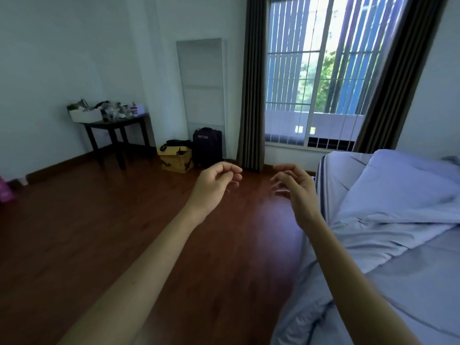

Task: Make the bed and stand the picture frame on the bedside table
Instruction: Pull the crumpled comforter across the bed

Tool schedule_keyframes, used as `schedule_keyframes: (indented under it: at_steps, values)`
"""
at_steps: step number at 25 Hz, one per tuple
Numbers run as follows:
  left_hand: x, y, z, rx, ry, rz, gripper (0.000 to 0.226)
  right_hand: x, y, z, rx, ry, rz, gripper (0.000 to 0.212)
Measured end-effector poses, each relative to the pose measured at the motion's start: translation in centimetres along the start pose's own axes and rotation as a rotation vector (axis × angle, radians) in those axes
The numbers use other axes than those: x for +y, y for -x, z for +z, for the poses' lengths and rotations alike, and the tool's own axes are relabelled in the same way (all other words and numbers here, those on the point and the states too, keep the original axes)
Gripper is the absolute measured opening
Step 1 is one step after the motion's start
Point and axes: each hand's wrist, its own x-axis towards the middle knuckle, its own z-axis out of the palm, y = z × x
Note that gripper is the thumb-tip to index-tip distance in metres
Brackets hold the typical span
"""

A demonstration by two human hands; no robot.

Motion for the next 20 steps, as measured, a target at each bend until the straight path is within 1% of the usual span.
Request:
schedule_keyframes:
  at_steps: [4,7,10,12,16,18,20]
  values:
    - [-1.7,-8.3,-1.3,0.006,0.013,0.032,0.023,3.4,-7.8,1.9,-0.010,-0.013,0.008,0.017]
    - [-4.2,-13.6,-1.6,0.026,0.093,-0.003,0.024,6.1,-12.3,2.2,-0.022,0.005,0.021,0.018]
    - [-7.5,-19.2,-0.6,-0.056,0.118,-0.016,0.021,9.4,-16.7,0.8,0.003,0.059,0.033,0.017]
    - [-10.1,-23.7,0.6,-0.121,0.128,-0.027,0.022,11.9,-20.2,-0.6,0.072,0.101,0.055,0.017]
    - [-14.1,-34.1,3.6,-0.214,0.181,-0.033,0.023,15.6,-26.8,-3.3,0.265,0.182,0.075,0.014]
    - [-14.8,-39.1,5.8,-0.285,0.200,-0.048,0.023,15.9,-29.6,-4.6,0.349,0.203,0.079,0.014]
    - [-14.7,-43.3,8.8,-0.392,0.212,-0.017,0.025,15.7,-31.6,-6.5,0.440,0.229,0.073,0.015]
